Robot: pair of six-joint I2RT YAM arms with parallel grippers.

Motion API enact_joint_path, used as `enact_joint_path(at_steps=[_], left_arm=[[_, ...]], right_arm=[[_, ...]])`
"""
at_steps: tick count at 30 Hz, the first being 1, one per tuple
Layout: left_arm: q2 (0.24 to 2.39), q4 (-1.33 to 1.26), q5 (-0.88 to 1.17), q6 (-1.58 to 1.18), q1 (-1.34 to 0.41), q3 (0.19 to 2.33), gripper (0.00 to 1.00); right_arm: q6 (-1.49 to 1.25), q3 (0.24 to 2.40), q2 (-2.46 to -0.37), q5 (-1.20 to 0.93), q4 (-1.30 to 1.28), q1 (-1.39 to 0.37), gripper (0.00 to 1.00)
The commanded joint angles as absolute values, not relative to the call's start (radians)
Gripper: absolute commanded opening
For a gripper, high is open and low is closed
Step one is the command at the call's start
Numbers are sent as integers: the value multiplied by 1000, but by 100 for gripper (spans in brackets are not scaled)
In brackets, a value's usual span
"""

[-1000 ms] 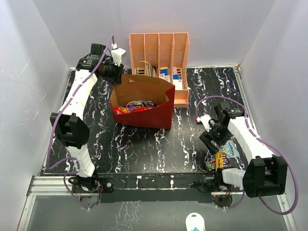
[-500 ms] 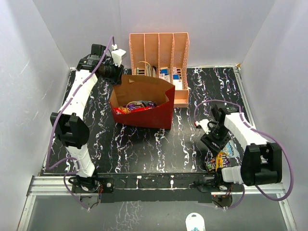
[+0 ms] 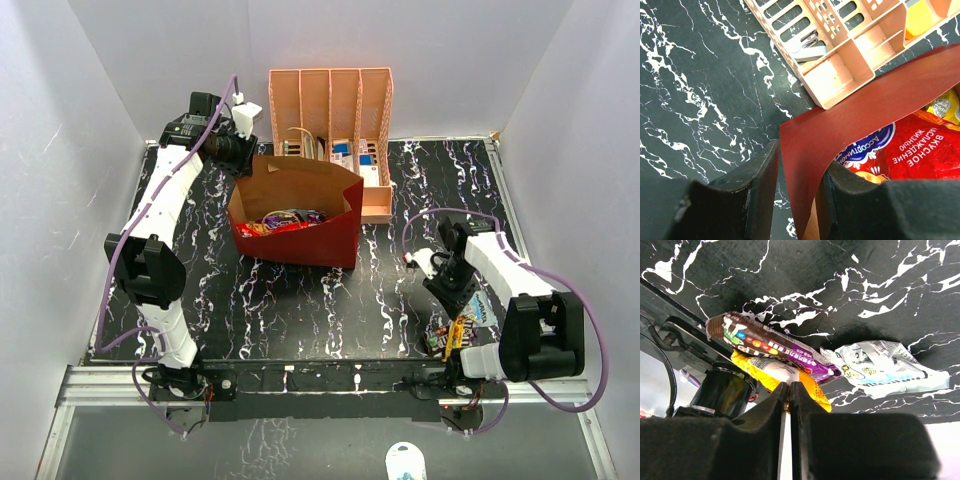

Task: Place the snacks into the paper bag
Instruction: Pick up the snack from the center of the board.

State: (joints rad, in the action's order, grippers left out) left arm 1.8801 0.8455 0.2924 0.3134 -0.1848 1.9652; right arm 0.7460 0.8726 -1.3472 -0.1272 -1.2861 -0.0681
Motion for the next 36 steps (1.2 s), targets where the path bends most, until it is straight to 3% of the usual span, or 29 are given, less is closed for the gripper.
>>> enact_joint_path(at_steps=[1,22,36], left_arm=[[1881,861,296,315,-181,1973,31],[1897,863,328,321,-181,1980,31],[1908,855,324,311,-181,1984,31]], right_arm=[[782,951,-1304,-155,-1302,-67,8],[680,1528,-1362,-664,-1268,-97,8],[412,1946,-1504,-689,-986,-302,8]])
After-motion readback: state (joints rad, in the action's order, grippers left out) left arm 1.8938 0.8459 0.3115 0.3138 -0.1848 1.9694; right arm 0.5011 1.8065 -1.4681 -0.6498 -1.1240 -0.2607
